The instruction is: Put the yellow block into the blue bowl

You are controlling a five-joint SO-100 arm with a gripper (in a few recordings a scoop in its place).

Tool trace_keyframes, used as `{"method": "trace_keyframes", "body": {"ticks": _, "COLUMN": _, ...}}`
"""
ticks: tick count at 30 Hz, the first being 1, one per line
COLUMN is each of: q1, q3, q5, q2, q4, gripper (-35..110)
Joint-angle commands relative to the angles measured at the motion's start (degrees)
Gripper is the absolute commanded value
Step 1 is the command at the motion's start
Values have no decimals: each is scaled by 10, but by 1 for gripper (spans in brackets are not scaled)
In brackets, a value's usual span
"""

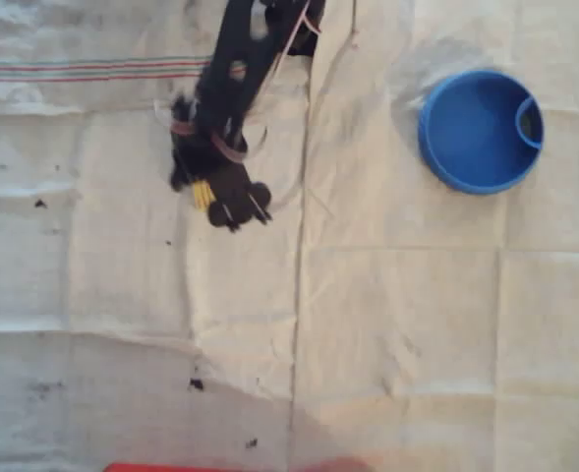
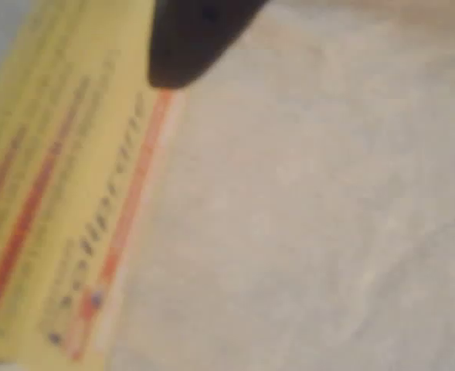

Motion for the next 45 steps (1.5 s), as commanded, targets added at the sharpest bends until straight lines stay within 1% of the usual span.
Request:
{"method": "trace_keyframes", "body": {"ticks": 1, "q1": 5, "q3": -48, "q5": 3, "q2": 4, "q4": -5, "gripper": 24}}
{"method": "trace_keyframes", "body": {"ticks": 10, "q1": 8, "q3": -48, "q5": 1, "q2": -19, "q4": -5, "gripper": 24}}
{"method": "trace_keyframes", "body": {"ticks": 15, "q1": 27, "q3": -48, "q5": 1, "q2": -25, "q4": -5, "gripper": 24}}
{"method": "trace_keyframes", "body": {"ticks": 23, "q1": 57, "q3": -56, "q5": 0, "q2": -88, "q4": -5, "gripper": 24}}
{"method": "trace_keyframes", "body": {"ticks": 29, "q1": 53, "q3": -58, "q5": 0, "q2": -97, "q4": -6, "gripper": 24}}
{"method": "trace_keyframes", "body": {"ticks": 32, "q1": 56, "q3": -58, "q5": 0, "q2": -99, "q4": -6, "gripper": 17}}
{"method": "trace_keyframes", "body": {"ticks": 36, "q1": 54, "q3": -56, "q5": -1, "q2": -100, "q4": -19, "gripper": -3}}
{"method": "trace_keyframes", "body": {"ticks": 40, "q1": 52, "q3": -48, "q5": -10, "q2": -100, "q4": -25, "gripper": 3}}
{"method": "trace_keyframes", "body": {"ticks": 45, "q1": 53, "q3": -62, "q5": -18, "q2": -80, "q4": -9, "gripper": -1}}
